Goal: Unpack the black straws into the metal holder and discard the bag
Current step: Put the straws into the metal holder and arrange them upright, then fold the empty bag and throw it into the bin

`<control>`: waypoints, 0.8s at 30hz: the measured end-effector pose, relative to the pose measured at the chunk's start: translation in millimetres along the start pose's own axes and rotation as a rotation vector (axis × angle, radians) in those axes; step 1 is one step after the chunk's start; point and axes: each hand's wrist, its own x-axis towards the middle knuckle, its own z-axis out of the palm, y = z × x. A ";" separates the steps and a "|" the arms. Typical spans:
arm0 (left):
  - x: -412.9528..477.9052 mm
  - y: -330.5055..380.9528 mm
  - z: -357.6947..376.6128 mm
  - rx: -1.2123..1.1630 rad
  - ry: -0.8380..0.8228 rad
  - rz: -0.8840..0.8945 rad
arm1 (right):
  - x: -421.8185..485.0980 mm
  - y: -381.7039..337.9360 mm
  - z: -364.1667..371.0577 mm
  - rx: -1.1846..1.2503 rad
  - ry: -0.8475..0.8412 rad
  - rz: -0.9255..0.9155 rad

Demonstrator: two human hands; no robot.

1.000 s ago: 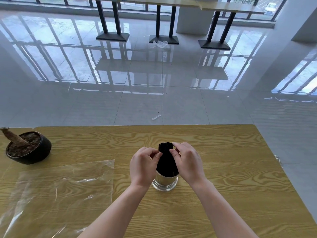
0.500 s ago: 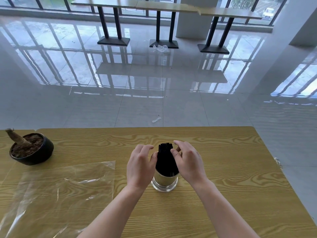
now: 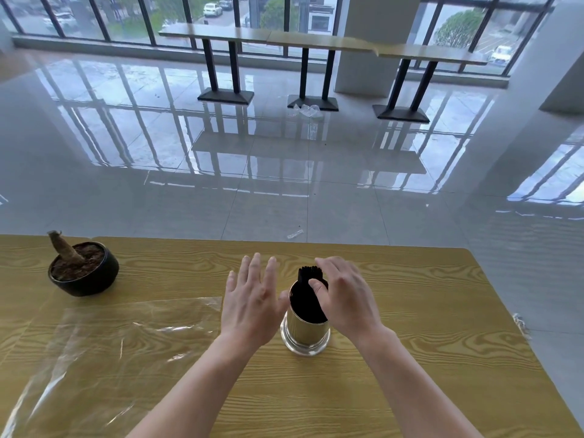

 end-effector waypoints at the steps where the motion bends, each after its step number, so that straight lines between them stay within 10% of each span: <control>1: -3.5 -2.0 -3.8 0.011 0.012 -0.005 | 0.0 -4.6 -1.0 -0.005 0.004 -0.027; 13: -55.2 -63.3 -44.3 0.021 0.092 -0.210 | 6.2 -78.9 18.0 0.032 -0.098 -0.300; 24: -103.1 -163.6 -70.1 -0.020 0.095 -0.352 | -1.4 -149.7 81.6 0.128 -0.329 -0.164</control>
